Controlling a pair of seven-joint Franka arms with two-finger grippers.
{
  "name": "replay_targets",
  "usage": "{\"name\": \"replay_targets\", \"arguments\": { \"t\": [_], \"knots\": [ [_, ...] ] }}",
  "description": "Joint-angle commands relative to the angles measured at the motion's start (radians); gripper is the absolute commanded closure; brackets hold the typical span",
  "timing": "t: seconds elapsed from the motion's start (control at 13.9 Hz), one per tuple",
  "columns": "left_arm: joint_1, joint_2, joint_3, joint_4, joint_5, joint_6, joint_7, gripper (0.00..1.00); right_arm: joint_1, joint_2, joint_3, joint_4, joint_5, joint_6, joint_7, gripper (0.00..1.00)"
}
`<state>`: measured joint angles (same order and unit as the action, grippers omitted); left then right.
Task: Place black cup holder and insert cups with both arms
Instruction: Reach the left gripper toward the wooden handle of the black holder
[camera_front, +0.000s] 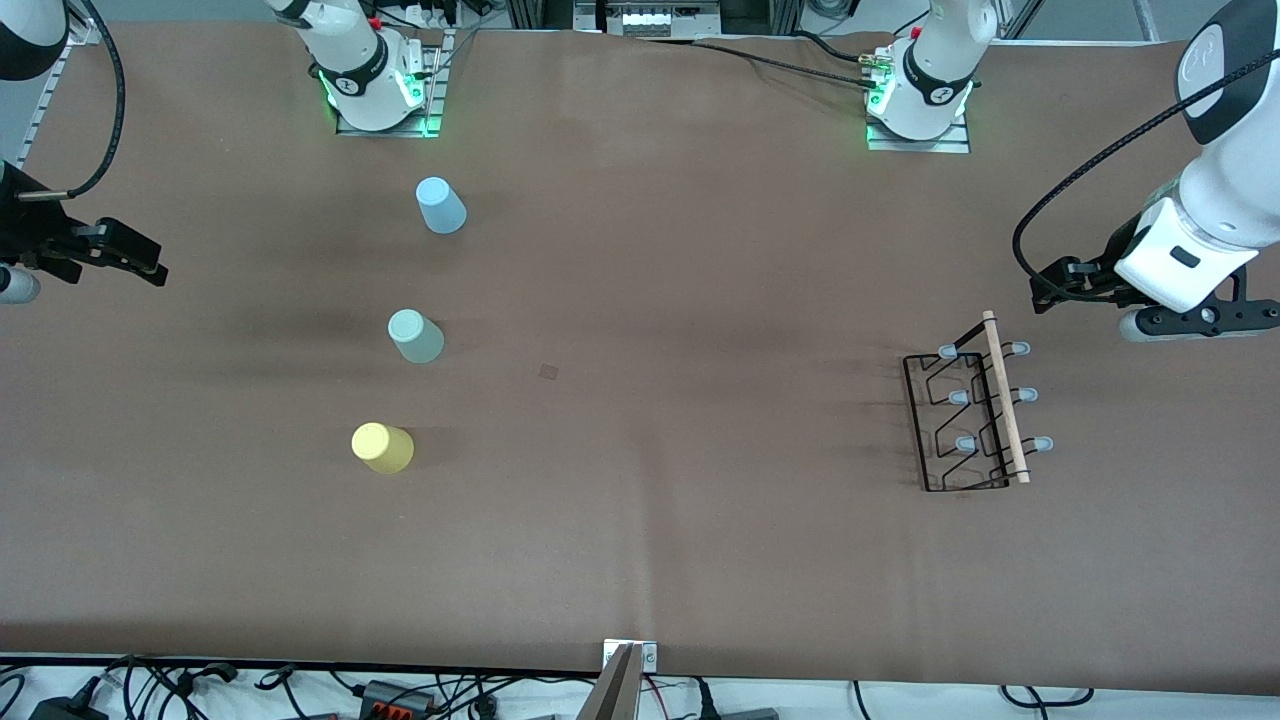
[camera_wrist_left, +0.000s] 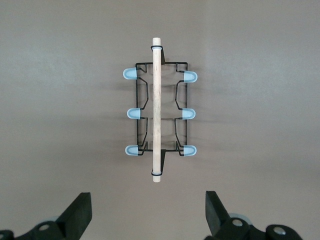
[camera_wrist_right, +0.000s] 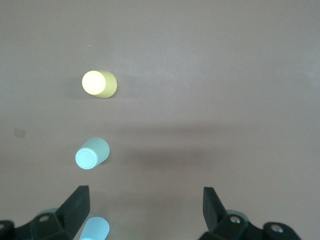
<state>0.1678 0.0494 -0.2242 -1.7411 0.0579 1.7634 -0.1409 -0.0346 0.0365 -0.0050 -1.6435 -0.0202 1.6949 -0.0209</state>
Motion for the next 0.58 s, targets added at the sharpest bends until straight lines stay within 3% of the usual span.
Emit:
{"name": "replay_targets", "arguments": {
  "t": [0.0,0.5],
  "knots": [
    [0.004,0.015,-0.006,0.032,0.016,-0.022,0.018,0.00,-0.001,-0.026,0.002,-0.018,0.011,-0.009,-0.013,0.00],
    [0.001,0.029,-0.006,0.046,0.017,-0.022,0.017,0.00,-0.001,-0.023,0.002,-0.016,0.011,-0.006,-0.014,0.00]
  ]
}}
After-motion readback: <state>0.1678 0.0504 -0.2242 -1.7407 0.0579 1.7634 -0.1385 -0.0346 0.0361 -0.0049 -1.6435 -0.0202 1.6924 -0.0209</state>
